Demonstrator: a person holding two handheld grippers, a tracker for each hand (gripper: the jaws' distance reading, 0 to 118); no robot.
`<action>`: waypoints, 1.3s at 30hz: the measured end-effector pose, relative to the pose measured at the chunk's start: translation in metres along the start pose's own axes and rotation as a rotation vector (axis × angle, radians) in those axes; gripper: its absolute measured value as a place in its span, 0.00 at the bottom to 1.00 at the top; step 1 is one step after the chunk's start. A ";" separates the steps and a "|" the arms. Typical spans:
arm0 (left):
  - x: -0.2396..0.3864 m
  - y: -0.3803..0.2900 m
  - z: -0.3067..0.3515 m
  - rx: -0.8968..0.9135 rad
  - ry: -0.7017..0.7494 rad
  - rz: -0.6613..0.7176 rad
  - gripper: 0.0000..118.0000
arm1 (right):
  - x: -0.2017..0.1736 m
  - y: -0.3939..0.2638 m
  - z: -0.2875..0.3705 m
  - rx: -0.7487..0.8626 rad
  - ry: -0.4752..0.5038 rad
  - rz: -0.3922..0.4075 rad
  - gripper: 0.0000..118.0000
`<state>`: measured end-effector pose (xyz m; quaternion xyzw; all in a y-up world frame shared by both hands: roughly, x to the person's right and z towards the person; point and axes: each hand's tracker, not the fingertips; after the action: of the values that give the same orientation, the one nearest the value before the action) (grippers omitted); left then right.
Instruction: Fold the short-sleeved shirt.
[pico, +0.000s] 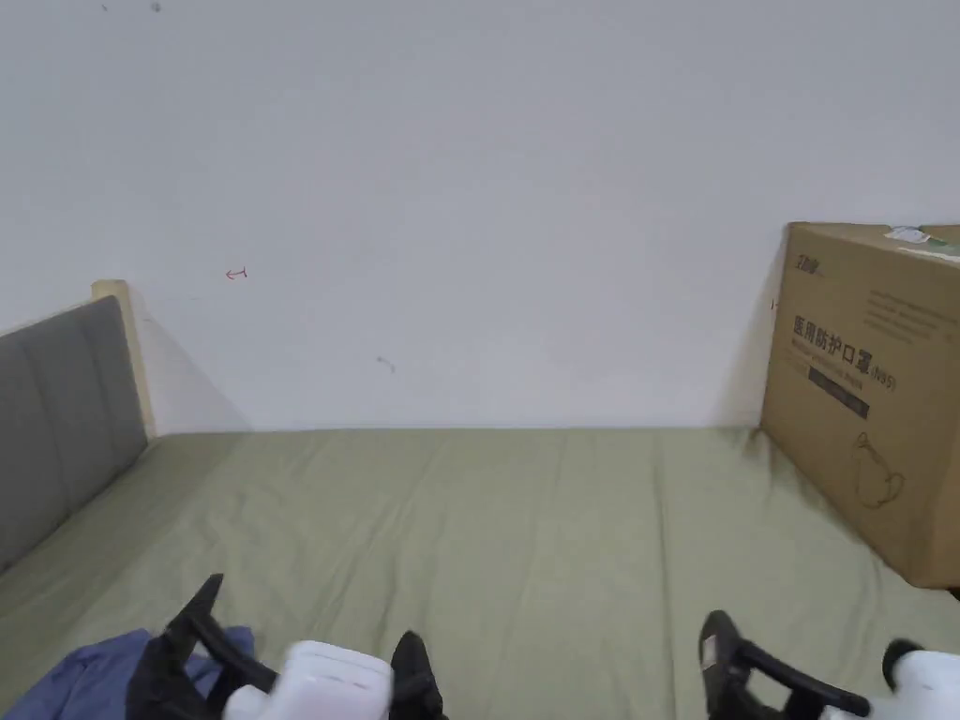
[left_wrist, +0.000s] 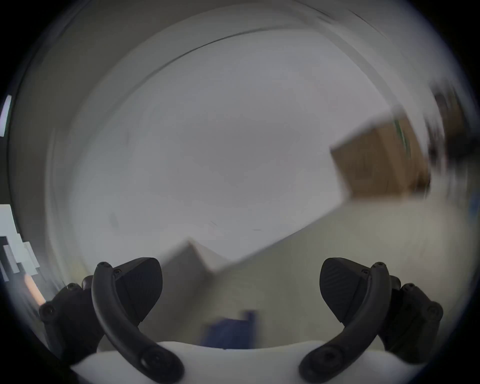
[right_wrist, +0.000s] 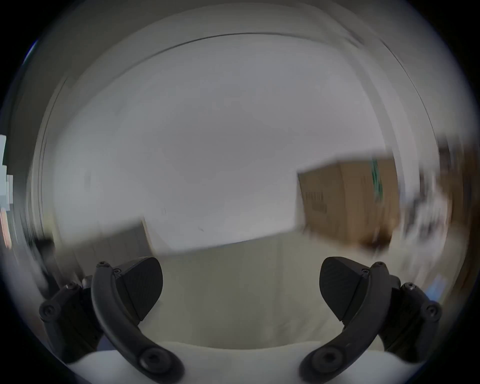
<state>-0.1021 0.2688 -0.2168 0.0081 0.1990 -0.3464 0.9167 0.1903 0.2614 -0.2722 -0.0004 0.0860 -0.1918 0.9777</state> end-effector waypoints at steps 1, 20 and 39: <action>0.012 -0.001 -0.001 0.030 0.039 -0.260 1.00 | 0.018 -0.005 -0.004 -0.057 -0.047 -0.333 1.00; -0.005 -0.028 0.002 -0.113 -0.018 0.755 0.98 | -0.026 -0.039 0.022 0.157 -0.126 0.735 1.00; -0.014 -0.026 0.008 -0.039 -0.130 0.625 1.00 | -0.009 -0.022 0.016 0.030 -0.140 0.411 1.00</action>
<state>-0.1257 0.2564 -0.2015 0.0291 0.1347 -0.0438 0.9895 0.1762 0.2435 -0.2537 0.0182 0.0133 0.0109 0.9997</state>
